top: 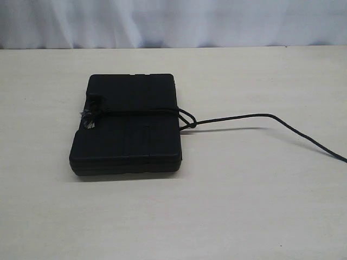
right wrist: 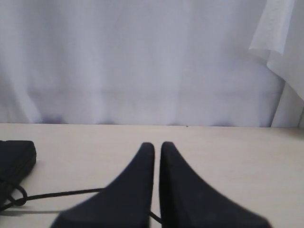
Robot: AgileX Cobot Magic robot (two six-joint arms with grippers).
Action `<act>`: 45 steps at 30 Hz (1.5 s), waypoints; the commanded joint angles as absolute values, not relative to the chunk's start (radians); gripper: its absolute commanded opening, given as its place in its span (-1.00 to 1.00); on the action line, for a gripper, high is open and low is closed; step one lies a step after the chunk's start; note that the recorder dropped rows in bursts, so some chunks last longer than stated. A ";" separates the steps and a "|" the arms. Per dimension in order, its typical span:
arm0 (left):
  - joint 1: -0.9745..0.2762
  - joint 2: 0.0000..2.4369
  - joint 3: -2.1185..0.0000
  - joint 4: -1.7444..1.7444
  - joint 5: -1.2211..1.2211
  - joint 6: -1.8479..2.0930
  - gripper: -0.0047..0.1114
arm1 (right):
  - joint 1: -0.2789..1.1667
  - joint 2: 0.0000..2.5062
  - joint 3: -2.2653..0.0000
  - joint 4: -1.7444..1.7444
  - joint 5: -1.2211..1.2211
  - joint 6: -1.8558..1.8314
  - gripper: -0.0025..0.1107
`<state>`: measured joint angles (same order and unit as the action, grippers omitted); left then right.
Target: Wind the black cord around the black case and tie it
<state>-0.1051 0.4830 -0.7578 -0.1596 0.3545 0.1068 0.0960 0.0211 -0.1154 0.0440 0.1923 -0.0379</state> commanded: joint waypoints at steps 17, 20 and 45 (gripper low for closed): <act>-0.105 0.480 -0.752 -0.169 0.347 0.099 -0.92 | -0.045 0.000 0.000 0.037 0.284 -0.135 -0.88; -0.105 0.480 -0.752 -0.169 0.347 0.099 -0.92 | -0.045 0.000 0.000 0.037 0.305 -0.135 -0.88; -0.105 0.480 -0.752 -0.169 0.347 0.099 -0.92 | -0.045 0.000 0.000 0.053 0.349 -0.135 -0.88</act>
<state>-0.1051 0.4830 -0.7578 -0.1619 0.3563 0.1068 -0.0375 0.0049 -0.0024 0.0508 0.3483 -0.1249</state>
